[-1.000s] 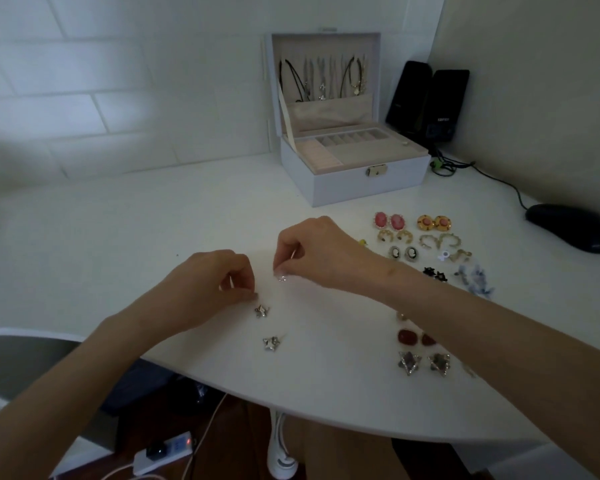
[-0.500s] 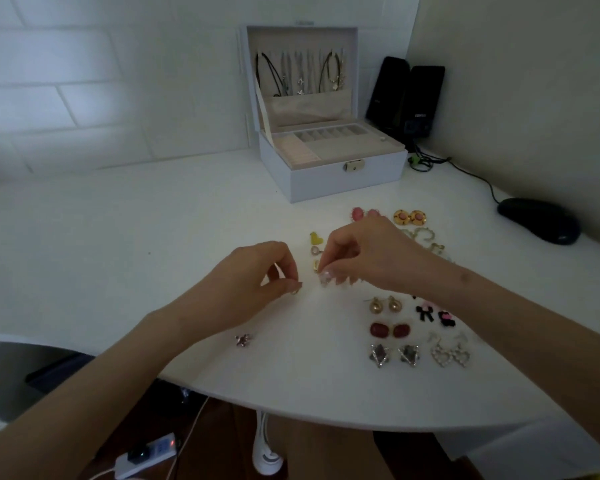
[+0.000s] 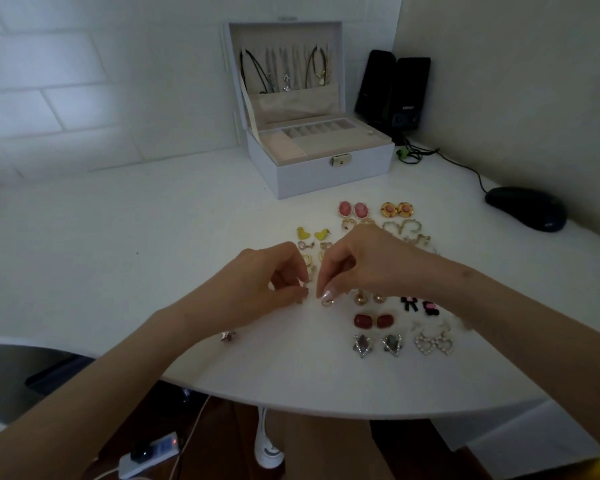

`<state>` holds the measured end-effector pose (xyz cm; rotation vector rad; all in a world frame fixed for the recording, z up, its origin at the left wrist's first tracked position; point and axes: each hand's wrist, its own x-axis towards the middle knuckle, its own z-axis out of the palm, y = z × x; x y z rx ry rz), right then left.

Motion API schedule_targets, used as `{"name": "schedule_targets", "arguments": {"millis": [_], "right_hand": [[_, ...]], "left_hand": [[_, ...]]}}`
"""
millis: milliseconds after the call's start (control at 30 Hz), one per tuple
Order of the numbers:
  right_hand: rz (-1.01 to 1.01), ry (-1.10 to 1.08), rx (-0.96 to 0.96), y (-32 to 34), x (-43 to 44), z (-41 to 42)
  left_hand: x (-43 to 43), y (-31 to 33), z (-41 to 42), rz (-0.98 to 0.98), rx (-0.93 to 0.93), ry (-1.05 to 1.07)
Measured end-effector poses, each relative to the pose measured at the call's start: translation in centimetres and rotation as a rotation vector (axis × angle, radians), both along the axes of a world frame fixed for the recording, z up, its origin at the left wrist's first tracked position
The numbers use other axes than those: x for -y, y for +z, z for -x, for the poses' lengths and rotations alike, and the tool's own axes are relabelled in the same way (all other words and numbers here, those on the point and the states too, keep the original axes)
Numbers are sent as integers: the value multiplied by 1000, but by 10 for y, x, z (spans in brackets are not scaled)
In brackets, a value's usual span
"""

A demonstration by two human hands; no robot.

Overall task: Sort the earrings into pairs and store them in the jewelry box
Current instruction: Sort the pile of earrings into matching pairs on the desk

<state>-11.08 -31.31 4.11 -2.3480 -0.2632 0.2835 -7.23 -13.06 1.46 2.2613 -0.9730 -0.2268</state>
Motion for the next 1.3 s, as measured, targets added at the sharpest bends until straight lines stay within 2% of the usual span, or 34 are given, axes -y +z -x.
{"name": "schedule_targets", "arguments": {"millis": [100,267,700,900,1133,1300], "right_hand": [[34,19,-16,0,-2,1],[145,-40,71,-9,-2,-4],[179,-56,200,-19,4,-7],[173,-56,199,-19,3,-7],[125,-51,167,-18,6,-7],[141,-42,154,-15,5,-5]], "left_hand": [[1,0,-1,-8,-18,-36],[3,-1,0,-12,-52,-36],[7,-5,-6,-150,-62,42],[17,-6,-9,-255,58,71],[10,-6,-14,-181,115,116],[6,-1,-12,-118,93,46]]}}
